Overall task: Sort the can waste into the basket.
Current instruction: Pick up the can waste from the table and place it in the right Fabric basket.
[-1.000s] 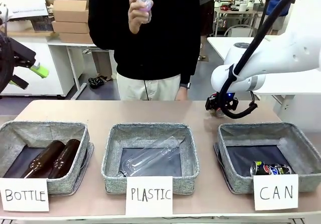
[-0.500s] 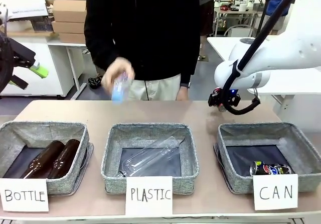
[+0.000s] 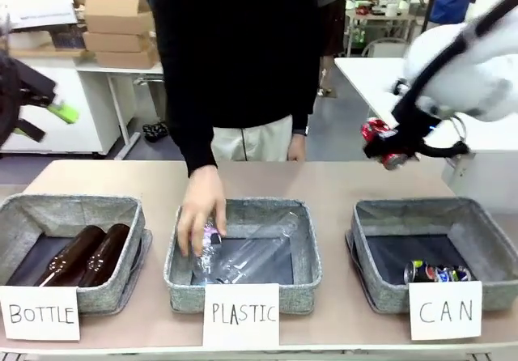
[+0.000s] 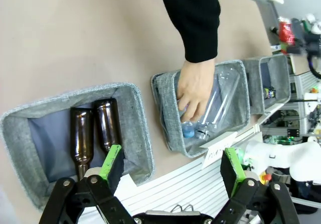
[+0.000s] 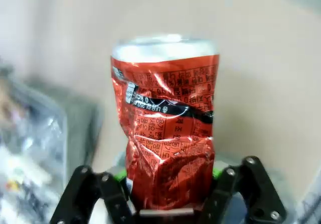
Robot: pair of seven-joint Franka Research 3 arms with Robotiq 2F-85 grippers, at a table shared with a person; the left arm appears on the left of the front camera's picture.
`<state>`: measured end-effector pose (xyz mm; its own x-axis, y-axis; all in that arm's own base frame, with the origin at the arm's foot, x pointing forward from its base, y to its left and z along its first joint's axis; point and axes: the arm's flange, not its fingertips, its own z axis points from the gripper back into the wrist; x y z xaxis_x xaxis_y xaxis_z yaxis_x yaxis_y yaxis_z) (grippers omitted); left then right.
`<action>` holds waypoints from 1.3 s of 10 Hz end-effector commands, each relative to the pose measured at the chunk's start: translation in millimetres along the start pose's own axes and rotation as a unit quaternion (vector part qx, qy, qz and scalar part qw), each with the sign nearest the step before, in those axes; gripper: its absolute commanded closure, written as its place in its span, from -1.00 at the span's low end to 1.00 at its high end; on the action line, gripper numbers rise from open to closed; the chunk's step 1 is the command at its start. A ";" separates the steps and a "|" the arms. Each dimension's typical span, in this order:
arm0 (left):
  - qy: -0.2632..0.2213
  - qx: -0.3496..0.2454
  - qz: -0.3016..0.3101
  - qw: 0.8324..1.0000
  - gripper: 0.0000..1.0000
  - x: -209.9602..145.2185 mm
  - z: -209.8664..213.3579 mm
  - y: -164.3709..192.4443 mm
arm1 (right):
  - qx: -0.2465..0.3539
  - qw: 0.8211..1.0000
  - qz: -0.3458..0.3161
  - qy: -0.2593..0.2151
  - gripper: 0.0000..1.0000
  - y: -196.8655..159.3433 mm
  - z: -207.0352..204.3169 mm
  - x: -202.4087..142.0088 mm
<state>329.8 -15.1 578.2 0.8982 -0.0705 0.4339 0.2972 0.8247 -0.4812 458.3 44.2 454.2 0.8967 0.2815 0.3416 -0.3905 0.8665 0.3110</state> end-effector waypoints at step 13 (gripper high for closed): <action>0.000 -0.010 -0.006 1.000 -1.00 0.7 0.9 2.0 | 0.082 0.992 0.066 0.075 -0.54 -29.6 23.2 -116.0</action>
<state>329.9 -15.0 578.0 0.8986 -0.0703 0.4332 0.2967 0.8247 -0.4816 354.6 -20.5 425.8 0.8656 0.4467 0.2262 -0.5005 0.7617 0.4114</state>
